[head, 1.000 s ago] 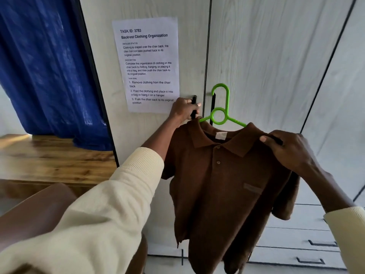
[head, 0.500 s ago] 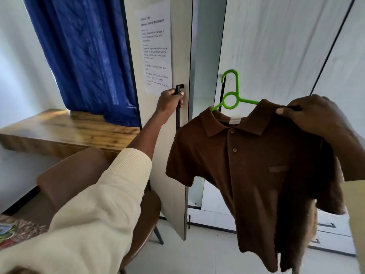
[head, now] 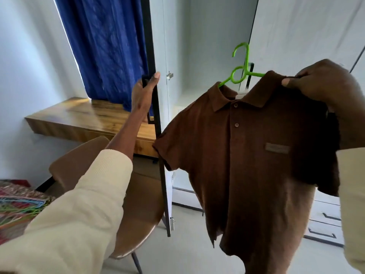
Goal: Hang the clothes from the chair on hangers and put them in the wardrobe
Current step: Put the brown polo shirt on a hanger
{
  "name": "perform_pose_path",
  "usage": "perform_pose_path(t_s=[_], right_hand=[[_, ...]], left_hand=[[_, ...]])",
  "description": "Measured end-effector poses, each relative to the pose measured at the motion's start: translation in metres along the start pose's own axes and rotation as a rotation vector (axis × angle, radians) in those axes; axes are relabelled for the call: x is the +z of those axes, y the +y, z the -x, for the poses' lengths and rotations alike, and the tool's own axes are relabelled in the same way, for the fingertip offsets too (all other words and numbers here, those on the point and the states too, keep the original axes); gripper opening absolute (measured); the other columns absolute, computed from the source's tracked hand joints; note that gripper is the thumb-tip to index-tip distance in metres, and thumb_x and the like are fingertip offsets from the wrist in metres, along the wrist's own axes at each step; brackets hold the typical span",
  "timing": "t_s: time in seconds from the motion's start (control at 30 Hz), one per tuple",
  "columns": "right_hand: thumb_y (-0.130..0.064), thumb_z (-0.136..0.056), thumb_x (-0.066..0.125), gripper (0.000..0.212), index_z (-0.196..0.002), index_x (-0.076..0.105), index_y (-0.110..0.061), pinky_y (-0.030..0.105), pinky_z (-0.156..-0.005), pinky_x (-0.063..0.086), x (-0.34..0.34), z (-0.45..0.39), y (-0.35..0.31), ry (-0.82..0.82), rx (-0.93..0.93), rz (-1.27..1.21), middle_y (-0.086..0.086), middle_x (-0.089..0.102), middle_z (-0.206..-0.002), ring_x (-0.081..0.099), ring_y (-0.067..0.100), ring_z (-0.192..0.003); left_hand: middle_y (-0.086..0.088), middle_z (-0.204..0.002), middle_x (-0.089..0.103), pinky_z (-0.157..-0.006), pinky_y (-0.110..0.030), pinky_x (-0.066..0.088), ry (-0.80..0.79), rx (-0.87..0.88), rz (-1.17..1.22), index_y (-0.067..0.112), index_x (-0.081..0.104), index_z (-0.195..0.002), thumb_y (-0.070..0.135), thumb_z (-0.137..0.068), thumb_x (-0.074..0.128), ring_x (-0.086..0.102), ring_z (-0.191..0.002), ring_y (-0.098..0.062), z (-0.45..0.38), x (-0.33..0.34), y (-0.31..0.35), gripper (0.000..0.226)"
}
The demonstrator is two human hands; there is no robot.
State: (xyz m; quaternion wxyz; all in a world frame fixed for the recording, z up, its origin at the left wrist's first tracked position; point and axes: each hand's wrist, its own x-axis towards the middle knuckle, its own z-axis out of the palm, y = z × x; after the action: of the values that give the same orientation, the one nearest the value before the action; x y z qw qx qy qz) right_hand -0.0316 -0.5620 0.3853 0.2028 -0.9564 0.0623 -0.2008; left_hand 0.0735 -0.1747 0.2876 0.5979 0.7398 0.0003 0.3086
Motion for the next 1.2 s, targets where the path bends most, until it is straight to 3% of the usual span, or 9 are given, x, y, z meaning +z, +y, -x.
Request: perform_pose_path(t_s=[0.1,0.33,0.63,0.77,0.87,0.97,1.07,1.13,1.2], right_hand=[[-0.051,-0.086,0.062,0.04,-0.105,0.073,-0.018,0.039,-0.085,0.047,0.044,-0.006,-0.031,0.021,-0.014,-0.006,0.014,0.067,-0.115,0.06,0.037,-0.106],[-0.039,-0.093,0.055,0.038,-0.109,0.067,-0.008,0.04,-0.084,0.045,0.131,-0.003,-0.096,0.148,0.081,-0.078,0.02,0.065,-0.115,0.058,0.041,-0.107],[-0.033,-0.1,0.045,0.032,-0.103,0.061,-0.006,0.036,-0.07,0.038,0.16,-0.018,-0.115,0.25,0.071,-0.044,0.017,0.066,-0.104,0.06,0.036,-0.094],[-0.034,-0.101,0.044,0.033,-0.104,0.061,-0.007,0.036,-0.07,0.037,0.157,-0.027,-0.101,0.264,0.036,-0.02,0.015,0.066,-0.102,0.06,0.035,-0.092],[-0.036,-0.1,0.045,0.033,-0.102,0.062,-0.009,0.036,-0.07,0.037,0.147,-0.04,-0.081,0.247,-0.015,-0.001,0.015,0.065,-0.101,0.059,0.037,-0.092],[-0.039,-0.097,0.048,0.029,-0.091,0.061,-0.014,0.036,-0.067,0.038,0.134,-0.056,-0.052,0.208,-0.111,0.01,0.013,0.065,-0.094,0.057,0.033,-0.082],[-0.044,-0.096,0.051,0.031,-0.09,0.065,-0.017,0.038,-0.072,0.048,0.12,-0.074,-0.019,0.139,-0.213,-0.01,0.008,0.067,-0.091,0.059,0.03,-0.081],[-0.046,-0.094,0.054,0.032,-0.094,0.069,-0.017,0.04,-0.077,0.051,0.113,-0.086,0.001,0.1,-0.281,-0.041,0.007,0.069,-0.092,0.061,0.029,-0.085],[-0.046,-0.092,0.058,0.032,-0.095,0.071,-0.017,0.035,-0.074,0.048,0.108,-0.098,0.019,0.066,-0.316,-0.072,0.006,0.069,-0.091,0.061,0.026,-0.086]], left_hand=[[0.009,-0.074,0.056,-0.065,-0.025,0.043,-0.019,0.007,-0.045,0.023,0.059,-0.08,0.062,-0.081,0.067,0.054,-0.071,-0.008,0.004,-0.002,0.0,0.039],[0.009,-0.084,0.061,-0.067,-0.025,0.047,0.117,0.075,-0.011,0.022,0.05,-0.094,0.053,-0.077,0.073,0.059,-0.075,-0.006,-0.003,-0.004,-0.007,0.042],[-0.002,-0.113,0.056,-0.084,-0.046,0.055,0.252,0.215,-0.01,0.019,0.047,-0.119,0.051,-0.075,0.07,0.058,-0.102,-0.018,-0.003,0.012,-0.012,0.06],[-0.021,-0.13,0.044,-0.101,-0.053,0.039,0.535,0.599,-0.161,-0.001,0.048,-0.128,0.029,-0.079,0.077,0.042,-0.124,-0.036,0.017,0.031,0.001,0.065],[-0.016,-0.11,0.058,-0.09,-0.047,0.047,0.243,0.943,-0.17,0.0,0.058,-0.11,0.008,-0.088,0.064,0.055,-0.106,-0.03,0.032,0.062,0.017,0.025],[-0.011,-0.119,0.057,-0.1,-0.044,0.046,-0.117,0.511,-0.184,0.005,0.058,-0.116,0.009,-0.091,0.058,0.055,-0.114,-0.025,0.012,0.092,0.023,0.026],[-0.013,-0.149,0.035,-0.117,-0.039,0.026,-0.336,0.202,-0.485,0.007,0.038,-0.143,0.03,-0.087,0.069,0.028,-0.141,-0.028,-0.023,0.109,0.016,0.068],[-0.012,-0.14,0.048,-0.108,-0.039,0.035,-0.489,0.18,-0.658,0.011,0.047,-0.137,0.045,-0.085,0.071,0.039,-0.134,-0.029,-0.04,0.114,0.013,0.066],[-0.004,-0.103,0.062,-0.078,-0.032,0.043,-0.571,0.157,-0.659,0.014,0.06,-0.109,0.05,-0.085,0.069,0.057,-0.101,-0.024,-0.048,0.12,0.012,0.044]])
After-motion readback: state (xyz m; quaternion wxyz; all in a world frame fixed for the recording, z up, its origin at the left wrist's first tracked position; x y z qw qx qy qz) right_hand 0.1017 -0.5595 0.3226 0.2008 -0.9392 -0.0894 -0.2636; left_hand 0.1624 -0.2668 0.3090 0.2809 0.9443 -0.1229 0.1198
